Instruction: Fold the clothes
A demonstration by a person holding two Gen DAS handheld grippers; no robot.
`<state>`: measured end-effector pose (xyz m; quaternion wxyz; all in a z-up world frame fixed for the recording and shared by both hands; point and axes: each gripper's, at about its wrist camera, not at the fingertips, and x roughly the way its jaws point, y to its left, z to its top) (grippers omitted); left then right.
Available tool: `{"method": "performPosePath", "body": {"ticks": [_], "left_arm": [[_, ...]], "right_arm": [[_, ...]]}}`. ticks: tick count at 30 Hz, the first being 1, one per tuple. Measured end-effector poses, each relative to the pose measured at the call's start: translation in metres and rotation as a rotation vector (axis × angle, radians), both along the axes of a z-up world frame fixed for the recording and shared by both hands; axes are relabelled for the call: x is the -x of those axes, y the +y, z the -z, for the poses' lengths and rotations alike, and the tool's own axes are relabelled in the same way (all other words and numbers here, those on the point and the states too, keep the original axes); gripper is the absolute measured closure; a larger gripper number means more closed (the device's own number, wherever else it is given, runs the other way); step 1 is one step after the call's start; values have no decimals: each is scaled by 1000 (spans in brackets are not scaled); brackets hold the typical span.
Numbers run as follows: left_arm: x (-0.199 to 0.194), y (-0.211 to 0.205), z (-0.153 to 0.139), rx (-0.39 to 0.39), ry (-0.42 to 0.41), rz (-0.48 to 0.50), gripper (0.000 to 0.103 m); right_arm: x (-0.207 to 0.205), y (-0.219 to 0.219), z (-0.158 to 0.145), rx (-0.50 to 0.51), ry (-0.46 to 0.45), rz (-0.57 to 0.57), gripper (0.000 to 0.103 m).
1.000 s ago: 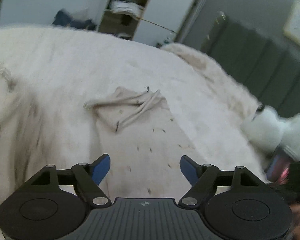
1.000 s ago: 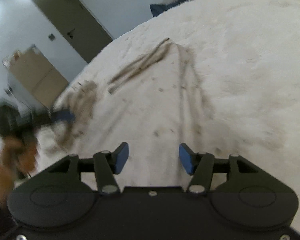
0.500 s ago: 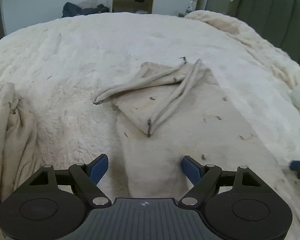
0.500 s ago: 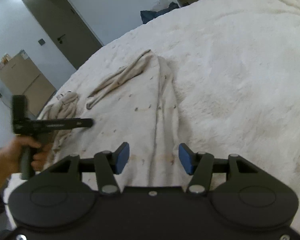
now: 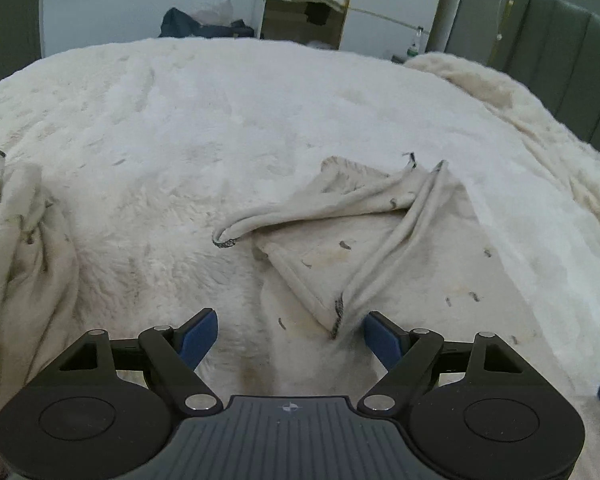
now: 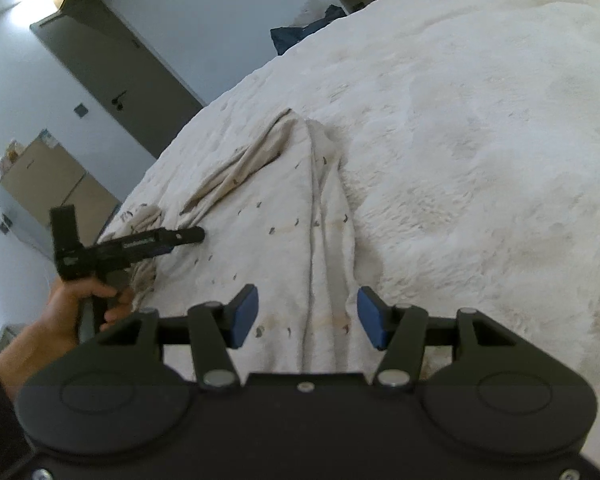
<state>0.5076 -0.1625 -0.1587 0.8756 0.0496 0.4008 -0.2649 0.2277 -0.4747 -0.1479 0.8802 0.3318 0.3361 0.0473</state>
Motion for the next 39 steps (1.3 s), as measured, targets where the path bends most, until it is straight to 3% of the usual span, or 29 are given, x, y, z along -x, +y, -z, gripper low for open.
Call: {"method": "performPosePath", "body": {"ticks": [2, 5, 7, 9, 13, 17, 20, 25, 29, 32, 34, 35, 39], "left_arm": [[-14, -4, -8, -15, -23, -1, 35], [-45, -6, -35, -27, -113, -109, 38], [-65, 0, -71, 62, -216, -275, 38], [-71, 3, -89, 107, -252, -327, 37], [-57, -5, -95, 73, -261, -229, 37], [-41, -13, -59, 36, -87, -95, 40], [-46, -31, -36, -45, -43, -95, 56], [-82, -61, -25, -10, -11, -192, 56], [-98, -91, -21, -126, -46, -193, 55], [-81, -89, -30, -116, -94, -166, 55], [-47, -72, -47, -80, -112, -107, 53], [-26, -61, -57, -56, -120, -70, 44], [42, -6, -89, 23, -110, 28, 38]], "right_arm": [[0, 0, -1, 7, 0, 2, 49], [0, 1, -1, 19, 0, -5, 50], [-1, 2, -1, 20, 1, -8, 49], [-1, 0, 0, 25, 4, -9, 49], [-1, -7, 0, 1, 4, 13, 50], [2, -14, 0, -42, -2, 31, 49], [2, -12, 0, -29, 3, 27, 49], [2, -9, -1, 27, 7, 30, 49], [-4, -16, -2, 38, -1, 41, 49], [-4, -24, -1, 69, 6, 78, 49], [-2, -35, 0, 38, 5, 94, 50], [-1, -38, 0, 19, 3, 95, 50], [6, -54, 1, -141, -26, 77, 50]]}}
